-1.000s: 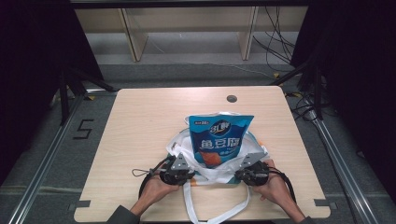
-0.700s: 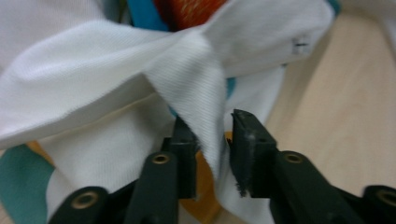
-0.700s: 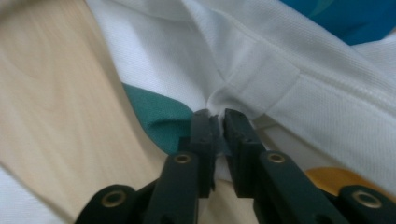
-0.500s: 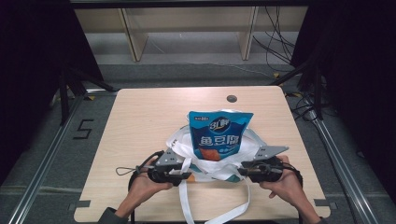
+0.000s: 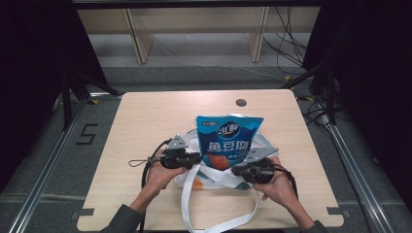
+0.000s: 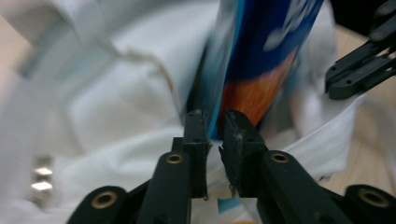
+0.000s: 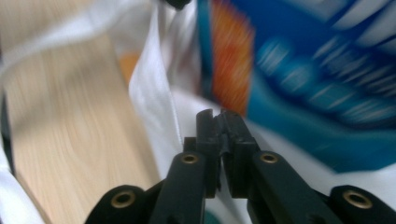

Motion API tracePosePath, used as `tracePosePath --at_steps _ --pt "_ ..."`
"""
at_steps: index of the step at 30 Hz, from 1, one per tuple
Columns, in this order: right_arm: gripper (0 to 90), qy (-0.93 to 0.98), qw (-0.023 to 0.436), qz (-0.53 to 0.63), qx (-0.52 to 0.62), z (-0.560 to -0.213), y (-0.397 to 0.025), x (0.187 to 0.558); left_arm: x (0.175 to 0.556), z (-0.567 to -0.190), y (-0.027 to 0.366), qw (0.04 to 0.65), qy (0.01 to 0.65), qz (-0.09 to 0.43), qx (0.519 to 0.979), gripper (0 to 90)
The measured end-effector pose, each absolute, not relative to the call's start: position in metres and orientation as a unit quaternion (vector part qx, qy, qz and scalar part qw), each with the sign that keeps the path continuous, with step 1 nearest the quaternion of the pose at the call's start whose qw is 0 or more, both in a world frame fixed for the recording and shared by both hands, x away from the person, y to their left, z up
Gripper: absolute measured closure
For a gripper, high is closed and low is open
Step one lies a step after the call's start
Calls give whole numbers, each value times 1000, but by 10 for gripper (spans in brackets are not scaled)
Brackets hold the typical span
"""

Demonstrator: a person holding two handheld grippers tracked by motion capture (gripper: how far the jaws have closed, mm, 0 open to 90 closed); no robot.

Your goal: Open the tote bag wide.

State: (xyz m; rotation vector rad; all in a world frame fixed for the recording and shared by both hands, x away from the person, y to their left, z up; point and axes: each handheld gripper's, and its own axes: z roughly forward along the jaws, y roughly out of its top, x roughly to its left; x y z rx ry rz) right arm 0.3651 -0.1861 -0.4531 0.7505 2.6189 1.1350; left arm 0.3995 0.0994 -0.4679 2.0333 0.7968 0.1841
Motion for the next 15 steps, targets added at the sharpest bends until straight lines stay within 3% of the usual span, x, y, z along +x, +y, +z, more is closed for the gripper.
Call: tracePosePath --at_steps 5,8,14,15 --pt "900 904 96 306 284 -489 -168 361 393 -495 98 421 325 77 843 851" --pt "900 906 102 321 258 -499 -166 365 394 -504 97 413 324 76 848 878" --pt "900 902 97 328 265 -498 -169 365 394 -502 96 406 318 81 853 876" --pt "863 898 92 330 275 -496 -170 364 394 -499 96 405 316 82 854 876"
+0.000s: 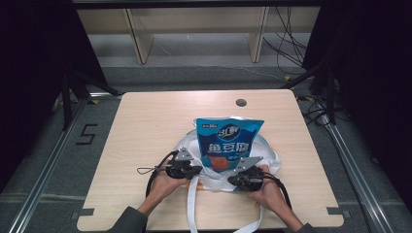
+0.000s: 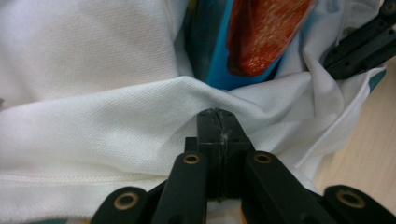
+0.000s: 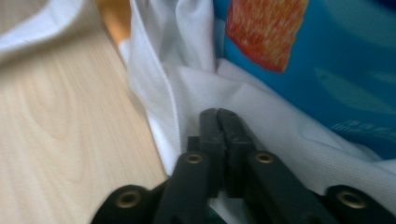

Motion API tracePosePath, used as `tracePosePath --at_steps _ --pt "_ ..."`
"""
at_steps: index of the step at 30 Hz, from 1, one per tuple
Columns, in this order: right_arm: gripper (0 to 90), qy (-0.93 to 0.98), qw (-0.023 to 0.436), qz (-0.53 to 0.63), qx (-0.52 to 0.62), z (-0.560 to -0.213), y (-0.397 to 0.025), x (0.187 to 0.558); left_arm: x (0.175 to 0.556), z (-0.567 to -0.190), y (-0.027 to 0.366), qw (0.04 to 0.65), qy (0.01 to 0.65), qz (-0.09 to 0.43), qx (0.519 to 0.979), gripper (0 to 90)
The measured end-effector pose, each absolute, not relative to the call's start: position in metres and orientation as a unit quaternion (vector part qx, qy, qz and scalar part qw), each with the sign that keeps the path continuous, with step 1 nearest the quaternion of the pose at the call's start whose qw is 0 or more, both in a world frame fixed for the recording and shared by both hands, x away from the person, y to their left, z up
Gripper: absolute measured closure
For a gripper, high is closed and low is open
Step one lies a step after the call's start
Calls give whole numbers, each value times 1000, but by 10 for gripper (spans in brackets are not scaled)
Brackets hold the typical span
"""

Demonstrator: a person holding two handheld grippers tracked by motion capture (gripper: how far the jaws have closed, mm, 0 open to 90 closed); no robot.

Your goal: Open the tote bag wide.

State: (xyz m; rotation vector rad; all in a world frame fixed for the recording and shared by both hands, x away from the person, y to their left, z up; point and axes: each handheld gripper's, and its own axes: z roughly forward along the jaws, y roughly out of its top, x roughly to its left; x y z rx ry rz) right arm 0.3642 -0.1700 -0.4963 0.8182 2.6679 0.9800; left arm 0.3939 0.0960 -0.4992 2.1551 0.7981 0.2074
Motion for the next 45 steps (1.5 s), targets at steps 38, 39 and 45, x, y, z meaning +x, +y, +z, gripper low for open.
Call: tracePosePath --at_steps 38,39,45 --pt "894 835 225 291 410 -499 -253 505 359 -501 63 352 224 117 901 891" --pt "889 835 222 291 412 -497 -254 504 358 -497 64 352 222 122 901 877" --pt "777 807 222 362 412 -460 -273 483 367 -454 90 405 243 139 870 792"
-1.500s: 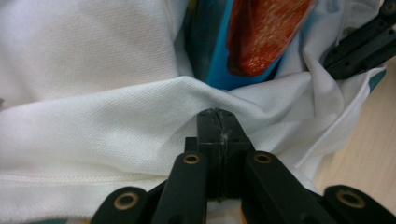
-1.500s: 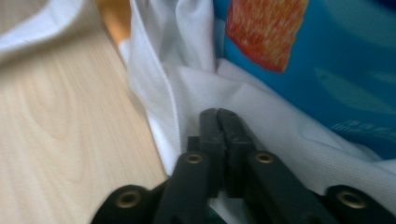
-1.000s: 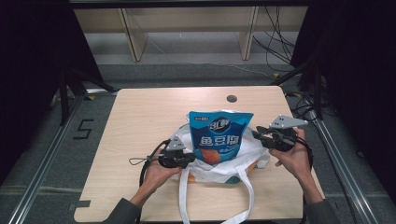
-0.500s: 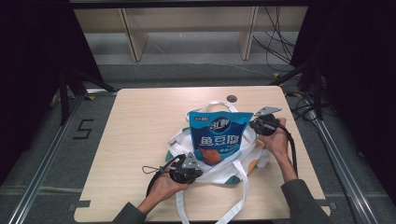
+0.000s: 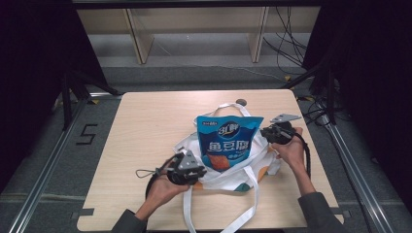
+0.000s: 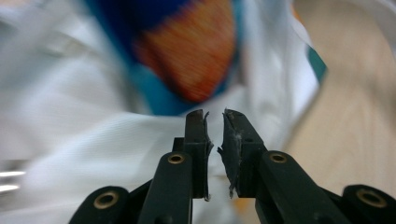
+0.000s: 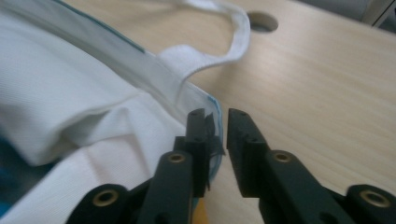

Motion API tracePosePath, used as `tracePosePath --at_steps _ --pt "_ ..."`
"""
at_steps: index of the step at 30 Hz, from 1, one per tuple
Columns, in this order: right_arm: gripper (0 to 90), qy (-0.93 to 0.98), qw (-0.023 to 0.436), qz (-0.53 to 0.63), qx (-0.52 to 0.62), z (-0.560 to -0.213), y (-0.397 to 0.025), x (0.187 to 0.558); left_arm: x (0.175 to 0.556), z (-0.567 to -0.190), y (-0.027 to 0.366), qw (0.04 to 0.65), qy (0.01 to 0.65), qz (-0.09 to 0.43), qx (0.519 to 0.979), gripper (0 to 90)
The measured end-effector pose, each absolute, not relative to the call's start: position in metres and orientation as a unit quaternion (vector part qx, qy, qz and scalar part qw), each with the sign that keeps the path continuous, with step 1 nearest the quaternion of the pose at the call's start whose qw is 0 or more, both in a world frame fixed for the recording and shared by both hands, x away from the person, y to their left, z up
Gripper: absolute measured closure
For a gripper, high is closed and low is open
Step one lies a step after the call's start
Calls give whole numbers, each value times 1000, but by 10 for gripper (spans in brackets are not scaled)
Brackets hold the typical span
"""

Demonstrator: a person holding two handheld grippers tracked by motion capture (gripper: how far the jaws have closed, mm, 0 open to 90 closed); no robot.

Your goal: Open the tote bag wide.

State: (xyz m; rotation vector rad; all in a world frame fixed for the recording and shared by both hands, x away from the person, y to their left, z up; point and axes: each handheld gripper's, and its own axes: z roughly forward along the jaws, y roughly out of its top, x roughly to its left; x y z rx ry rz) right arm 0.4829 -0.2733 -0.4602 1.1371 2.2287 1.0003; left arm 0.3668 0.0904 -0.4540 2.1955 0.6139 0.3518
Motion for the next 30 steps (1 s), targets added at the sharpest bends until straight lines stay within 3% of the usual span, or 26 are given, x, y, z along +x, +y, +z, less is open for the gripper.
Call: tracePosePath --at_steps 2,8,13,15,18,24,30 --pt "757 798 231 375 411 -445 -278 469 379 -444 105 415 264 157 856 790" --pt "759 812 179 423 361 -422 -269 425 415 -449 118 399 314 174 844 811" --pt "777 841 157 391 339 -441 -247 409 439 -467 117 386 331 178 842 838" --pt "863 856 138 372 331 -462 -242 411 446 -476 115 389 346 168 837 852" --pt "900 877 138 338 312 -476 -238 408 453 -485 118 362 343 172 850 864" --pt "900 890 118 298 325 -492 -244 388 467 -504 124 350 373 167 843 893" --pt "900 885 121 311 325 -497 -244 388 459 -488 121 368 359 176 839 847"
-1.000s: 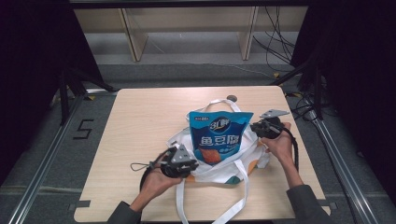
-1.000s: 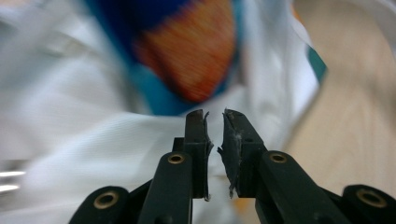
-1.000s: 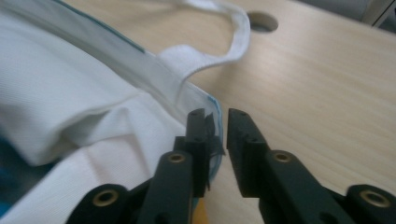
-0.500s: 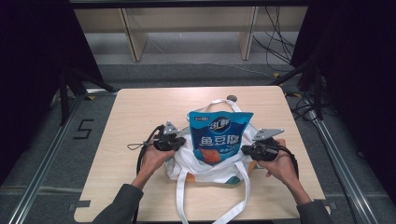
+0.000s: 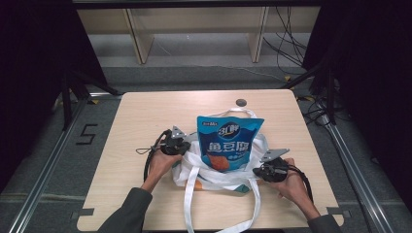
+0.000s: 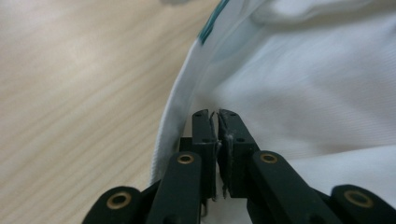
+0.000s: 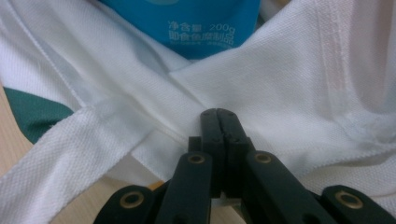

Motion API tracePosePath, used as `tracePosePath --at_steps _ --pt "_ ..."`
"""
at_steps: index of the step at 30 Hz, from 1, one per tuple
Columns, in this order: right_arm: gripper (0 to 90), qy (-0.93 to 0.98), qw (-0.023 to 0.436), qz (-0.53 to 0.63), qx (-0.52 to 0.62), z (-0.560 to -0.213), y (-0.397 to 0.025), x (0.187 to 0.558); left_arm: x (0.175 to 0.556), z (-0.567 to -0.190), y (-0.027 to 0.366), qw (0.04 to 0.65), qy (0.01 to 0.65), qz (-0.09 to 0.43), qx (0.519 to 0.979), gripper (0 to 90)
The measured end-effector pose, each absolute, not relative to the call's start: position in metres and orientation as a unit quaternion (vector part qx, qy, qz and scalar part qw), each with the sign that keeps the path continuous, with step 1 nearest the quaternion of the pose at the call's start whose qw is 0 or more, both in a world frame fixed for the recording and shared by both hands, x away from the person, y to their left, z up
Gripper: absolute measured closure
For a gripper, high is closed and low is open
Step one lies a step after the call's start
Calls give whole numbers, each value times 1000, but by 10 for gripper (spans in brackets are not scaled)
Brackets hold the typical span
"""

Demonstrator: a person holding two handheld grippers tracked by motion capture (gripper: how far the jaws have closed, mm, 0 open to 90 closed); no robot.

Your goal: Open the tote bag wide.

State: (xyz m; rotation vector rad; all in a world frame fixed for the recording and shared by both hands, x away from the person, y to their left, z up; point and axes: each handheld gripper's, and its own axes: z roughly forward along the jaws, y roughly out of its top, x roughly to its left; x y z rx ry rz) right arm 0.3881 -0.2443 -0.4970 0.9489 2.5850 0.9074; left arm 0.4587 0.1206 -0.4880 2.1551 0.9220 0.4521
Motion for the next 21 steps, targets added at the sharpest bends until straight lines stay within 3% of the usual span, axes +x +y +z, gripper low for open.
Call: tracePosePath --at_steps 5,7,9,11,13,21 --pt "900 885 129 312 322 -496 -244 387 423 -458 117 430 334 156 824 857" --pt "900 884 125 310 328 -496 -243 386 396 -461 113 440 318 121 831 860" --pt "900 883 126 310 330 -497 -243 386 383 -472 110 420 306 119 846 873" --pt "900 882 120 309 336 -497 -242 384 382 -479 110 403 293 119 859 868" --pt "900 885 130 300 331 -496 -242 385 382 -494 111 408 322 98 849 871" --pt "900 884 125 305 331 -496 -242 387 384 -497 106 383 308 126 862 881"
